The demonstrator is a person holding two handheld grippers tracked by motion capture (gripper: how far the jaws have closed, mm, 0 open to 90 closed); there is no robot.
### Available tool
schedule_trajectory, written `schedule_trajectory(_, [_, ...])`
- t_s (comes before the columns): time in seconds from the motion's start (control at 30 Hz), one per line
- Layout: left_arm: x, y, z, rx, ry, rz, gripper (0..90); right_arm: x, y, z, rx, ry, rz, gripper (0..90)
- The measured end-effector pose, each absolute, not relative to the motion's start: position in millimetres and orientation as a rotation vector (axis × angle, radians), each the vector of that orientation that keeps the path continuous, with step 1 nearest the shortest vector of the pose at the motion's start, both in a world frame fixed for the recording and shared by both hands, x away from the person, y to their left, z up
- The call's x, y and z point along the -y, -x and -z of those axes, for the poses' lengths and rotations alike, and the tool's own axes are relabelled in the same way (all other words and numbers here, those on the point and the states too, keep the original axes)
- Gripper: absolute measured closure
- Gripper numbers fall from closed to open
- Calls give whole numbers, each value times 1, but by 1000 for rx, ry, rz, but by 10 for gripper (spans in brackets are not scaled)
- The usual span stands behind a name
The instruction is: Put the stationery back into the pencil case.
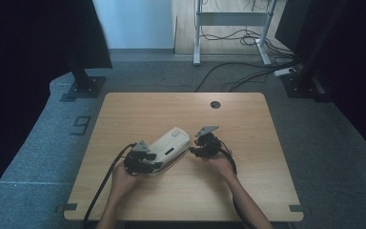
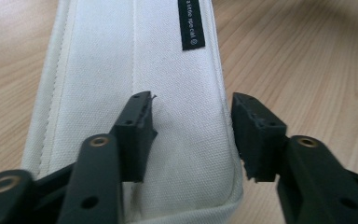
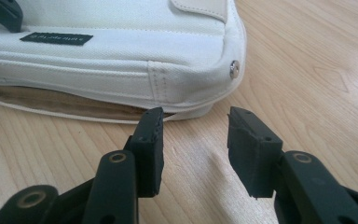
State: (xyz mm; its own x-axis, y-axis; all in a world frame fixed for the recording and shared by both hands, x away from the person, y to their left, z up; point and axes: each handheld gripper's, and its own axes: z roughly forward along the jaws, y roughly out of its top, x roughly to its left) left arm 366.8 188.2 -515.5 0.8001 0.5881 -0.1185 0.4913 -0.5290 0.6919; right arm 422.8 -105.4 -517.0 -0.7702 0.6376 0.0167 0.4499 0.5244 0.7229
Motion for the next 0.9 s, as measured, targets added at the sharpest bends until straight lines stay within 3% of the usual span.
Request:
schedule_trajectory(0.33, [-191,-368,511,-799,-2164,-48,250,108,-418,515,-2537,-910,-1098,407])
schedule_trajectory(0.63, [-194,-363,502,-746,-2120,-6,194,108,-412,512,-2551,-899,-1078,300])
schedule_trajectory(0.9, [-196,-357,496,-744,-2166,-82,138,113,-404,504,-2525,-894,-1106,229])
